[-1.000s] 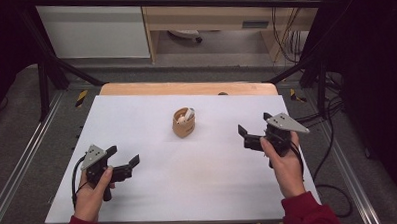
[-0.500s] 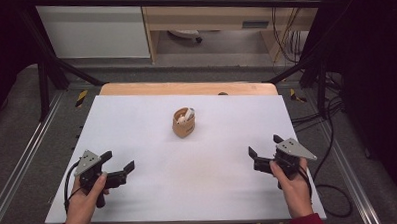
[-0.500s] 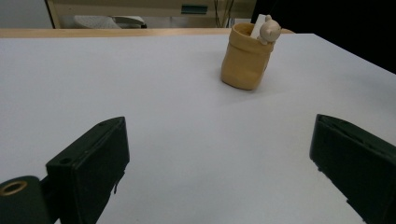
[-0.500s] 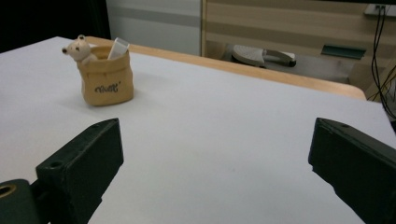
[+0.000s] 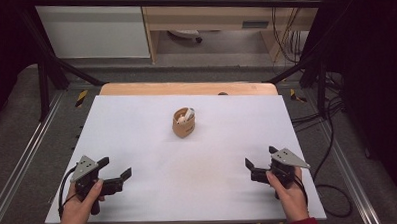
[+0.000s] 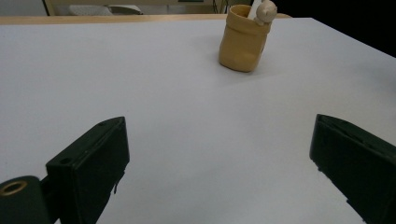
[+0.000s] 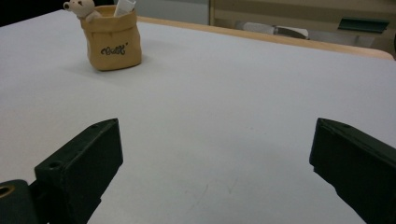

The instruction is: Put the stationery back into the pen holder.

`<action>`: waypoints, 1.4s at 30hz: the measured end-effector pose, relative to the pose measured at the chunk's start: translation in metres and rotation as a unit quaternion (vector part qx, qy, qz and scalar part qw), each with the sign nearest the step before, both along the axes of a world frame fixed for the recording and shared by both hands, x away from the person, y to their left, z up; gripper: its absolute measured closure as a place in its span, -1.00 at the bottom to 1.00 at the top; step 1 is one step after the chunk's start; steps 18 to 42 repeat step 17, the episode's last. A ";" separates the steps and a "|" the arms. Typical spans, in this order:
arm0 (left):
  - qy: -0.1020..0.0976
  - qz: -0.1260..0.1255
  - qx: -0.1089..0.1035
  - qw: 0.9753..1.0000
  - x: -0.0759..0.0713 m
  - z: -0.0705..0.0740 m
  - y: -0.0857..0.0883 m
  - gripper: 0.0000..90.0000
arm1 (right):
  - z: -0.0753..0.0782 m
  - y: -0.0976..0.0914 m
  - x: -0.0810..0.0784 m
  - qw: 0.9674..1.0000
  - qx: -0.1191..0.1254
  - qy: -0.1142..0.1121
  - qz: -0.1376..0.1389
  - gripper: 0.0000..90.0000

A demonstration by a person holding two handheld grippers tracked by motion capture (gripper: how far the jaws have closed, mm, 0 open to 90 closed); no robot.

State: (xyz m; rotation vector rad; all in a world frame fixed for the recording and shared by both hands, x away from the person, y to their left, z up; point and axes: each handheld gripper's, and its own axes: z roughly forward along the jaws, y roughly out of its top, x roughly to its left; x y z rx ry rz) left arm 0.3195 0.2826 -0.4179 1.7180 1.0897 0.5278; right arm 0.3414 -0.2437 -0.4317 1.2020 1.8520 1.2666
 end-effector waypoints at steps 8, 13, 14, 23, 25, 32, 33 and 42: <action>0.007 0.001 0.013 1.000 -0.003 -0.003 0.004 -0.88 | -0.013 0.012 0.005 0.999 -0.011 0.034 0.019 -0.93; 0.008 -0.001 0.015 1.000 -0.001 -0.004 0.003 -0.88 | -0.020 0.025 0.011 0.998 -0.019 0.051 0.040 -0.93; 0.009 -0.003 0.016 1.000 -0.001 -0.004 0.003 -0.88 | -0.021 0.027 0.012 0.997 -0.022 0.056 0.044 -0.94; 0.008 -0.004 0.016 1.000 -0.001 -0.004 0.001 -0.88 | -0.022 0.029 0.015 0.997 -0.027 0.058 0.042 -0.94; 0.008 -0.004 0.016 1.000 -0.001 -0.004 0.001 -0.88 | -0.022 0.029 0.015 0.997 -0.027 0.058 0.042 -0.94; 0.008 -0.004 0.016 1.000 -0.001 -0.004 0.001 -0.88 | -0.022 0.029 0.015 0.997 -0.027 0.058 0.042 -0.94; 0.008 -0.004 0.016 1.000 -0.001 -0.004 0.001 -0.88 | -0.022 0.029 0.015 0.997 -0.027 0.058 0.042 -0.94; 0.008 -0.004 0.016 1.000 -0.001 -0.004 0.001 -0.88 | -0.022 0.029 0.015 0.997 -0.027 0.058 0.042 -0.94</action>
